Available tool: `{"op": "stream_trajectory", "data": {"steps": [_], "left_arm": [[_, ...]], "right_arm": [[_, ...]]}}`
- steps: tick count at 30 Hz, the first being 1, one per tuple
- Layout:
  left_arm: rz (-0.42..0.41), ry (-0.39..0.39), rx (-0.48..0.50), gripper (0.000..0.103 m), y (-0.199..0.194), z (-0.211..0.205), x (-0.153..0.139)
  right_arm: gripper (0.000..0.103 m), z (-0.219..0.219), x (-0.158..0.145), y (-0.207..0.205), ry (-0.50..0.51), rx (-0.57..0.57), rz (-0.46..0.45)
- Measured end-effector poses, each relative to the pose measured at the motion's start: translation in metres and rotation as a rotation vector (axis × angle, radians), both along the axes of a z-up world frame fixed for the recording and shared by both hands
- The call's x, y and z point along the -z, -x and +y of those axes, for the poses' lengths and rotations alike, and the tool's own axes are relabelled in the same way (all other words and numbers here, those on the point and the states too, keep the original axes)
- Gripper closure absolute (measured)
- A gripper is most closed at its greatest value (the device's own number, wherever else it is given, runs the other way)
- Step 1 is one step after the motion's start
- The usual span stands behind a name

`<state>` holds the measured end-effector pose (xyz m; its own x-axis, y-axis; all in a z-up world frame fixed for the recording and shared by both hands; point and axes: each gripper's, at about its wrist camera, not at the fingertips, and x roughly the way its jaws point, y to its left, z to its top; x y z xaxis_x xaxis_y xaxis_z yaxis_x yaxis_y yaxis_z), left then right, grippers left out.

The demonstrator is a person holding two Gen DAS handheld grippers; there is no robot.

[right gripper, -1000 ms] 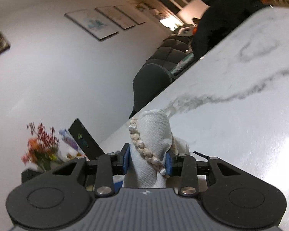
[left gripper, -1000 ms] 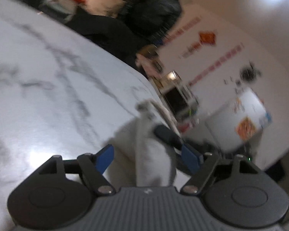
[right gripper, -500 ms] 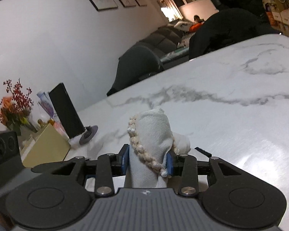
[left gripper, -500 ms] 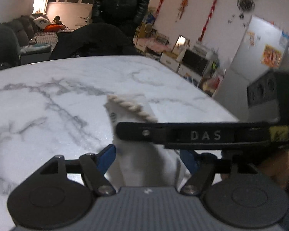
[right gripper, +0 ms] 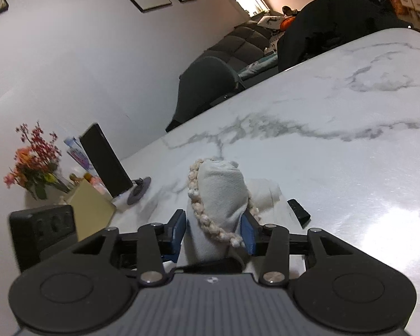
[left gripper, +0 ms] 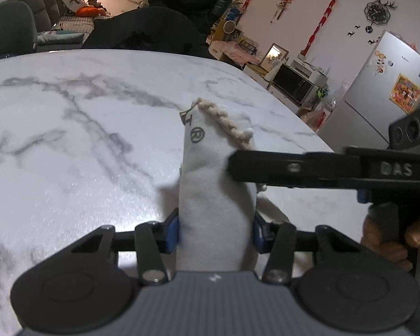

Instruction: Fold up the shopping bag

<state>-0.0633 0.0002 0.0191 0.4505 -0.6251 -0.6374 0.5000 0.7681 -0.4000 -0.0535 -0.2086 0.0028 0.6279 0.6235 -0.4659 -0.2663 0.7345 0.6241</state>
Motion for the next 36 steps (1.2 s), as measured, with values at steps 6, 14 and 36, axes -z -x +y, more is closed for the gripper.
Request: {"op": "stream_trajectory", "data": {"steps": [6, 14, 36], "left_arm": [[0.006, 0.022, -0.061, 0.059, -0.013, 0.009, 0.006], [0.044, 0.137, -0.082, 0.060, -0.018, 0.024, 0.015], [0.204, 0.869, 0.181, 0.061, -0.030, 0.059, 0.051]], "right_arm": [[0.059, -0.030, -0.006, 0.018, -0.061, 0.057, -0.041], [0.058, -0.009, 0.010, 0.016, -0.083, -0.015, -0.005], [0.028, -0.006, 0.013, -0.002, -0.468, -0.187, -0.129]]}}
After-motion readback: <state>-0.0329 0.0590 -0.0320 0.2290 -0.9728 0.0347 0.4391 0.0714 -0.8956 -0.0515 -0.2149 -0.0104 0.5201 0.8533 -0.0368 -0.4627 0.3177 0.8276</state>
